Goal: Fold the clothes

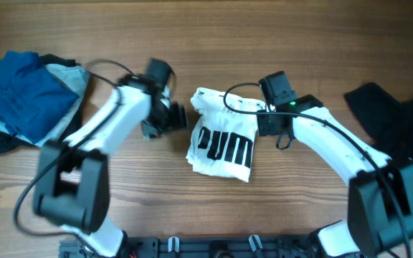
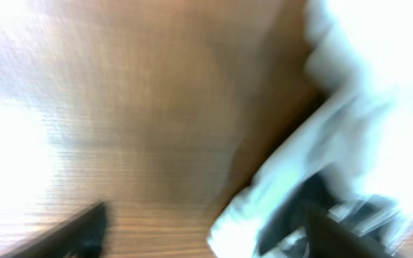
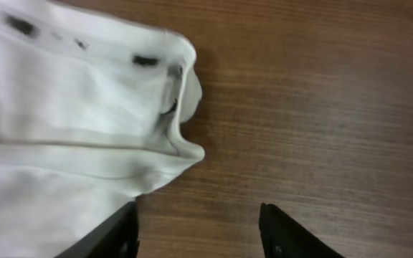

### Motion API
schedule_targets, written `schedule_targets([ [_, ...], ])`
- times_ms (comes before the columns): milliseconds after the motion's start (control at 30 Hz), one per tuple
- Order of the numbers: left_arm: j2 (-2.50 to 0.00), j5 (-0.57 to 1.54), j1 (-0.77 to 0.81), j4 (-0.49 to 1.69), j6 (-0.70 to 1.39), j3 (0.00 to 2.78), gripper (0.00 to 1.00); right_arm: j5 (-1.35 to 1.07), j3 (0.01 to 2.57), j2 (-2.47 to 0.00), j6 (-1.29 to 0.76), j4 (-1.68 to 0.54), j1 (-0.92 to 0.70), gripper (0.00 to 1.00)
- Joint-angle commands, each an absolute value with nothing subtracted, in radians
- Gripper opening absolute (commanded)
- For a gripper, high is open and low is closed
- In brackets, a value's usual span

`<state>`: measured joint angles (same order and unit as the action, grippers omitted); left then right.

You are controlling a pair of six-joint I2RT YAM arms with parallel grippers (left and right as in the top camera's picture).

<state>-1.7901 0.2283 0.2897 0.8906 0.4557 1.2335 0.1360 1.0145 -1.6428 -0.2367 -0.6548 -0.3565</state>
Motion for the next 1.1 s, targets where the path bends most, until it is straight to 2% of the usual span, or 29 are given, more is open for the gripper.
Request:
schedule_targets([
  [0,-1.753,0.316,0.241,0.756,0.368,1.258,0.97,0.115,1.052,-1.52,-0.265,-0.675,-0.355,0.62],
  [33,-1.772,0.39,0.241,0.725,0.348,1.258,0.98,0.107,1.052,-1.492,-0.266,-0.688,-0.356,0.64],
  [67,-1.798,0.442,0.245,0.701,0.336,1.258,1.0,0.103,1.052,-1.473,-0.271,-0.701,-0.356,0.74],
  [100,-1.827,0.458,0.252,0.683,0.336,1.258,1.0,0.103,1.052,-1.462,-0.282,-0.709,-0.356,0.77],
  [367,-2.072,0.675,0.368,0.493,0.294,1.258,1.0,0.084,1.051,-1.429,-0.299,-0.723,-0.356,0.8],
  [433,-2.106,0.725,0.418,0.446,0.294,1.257,0.95,0.084,1.051,-1.429,-0.299,-0.731,-0.356,0.8],
  [500,-2.11,0.724,0.447,0.418,0.287,1.258,0.76,0.085,1.051,-1.429,-0.298,-0.746,-0.356,0.81],
  [533,-2.106,0.72,0.457,0.39,0.268,1.258,0.41,0.085,1.051,-1.429,-0.298,-0.751,-0.356,0.81],
  [567,-2.105,0.707,0.455,0.376,0.269,1.258,0.16,0.085,1.051,-1.429,-0.298,-0.754,-0.356,0.8],
  [600,-2.102,0.694,0.447,0.369,0.269,1.259,0.07,0.085,1.051,-1.429,-0.298,-0.757,-0.356,0.81],
  [633,-2.093,0.676,0.435,0.376,0.268,1.263,0.04,0.086,1.051,-1.429,-0.298,-0.76,-0.356,0.8],
  [867,-1.829,0.457,0.277,0.467,0.239,1.265,0.04,0.089,1.051,-1.429,-0.299,-0.761,-0.355,0.79],
  [1067,-1.512,0.229,-0.021,0.479,0.239,1.265,0.04,0.112,1.051,-1.429,-0.299,-0.764,-0.355,0.79],
])
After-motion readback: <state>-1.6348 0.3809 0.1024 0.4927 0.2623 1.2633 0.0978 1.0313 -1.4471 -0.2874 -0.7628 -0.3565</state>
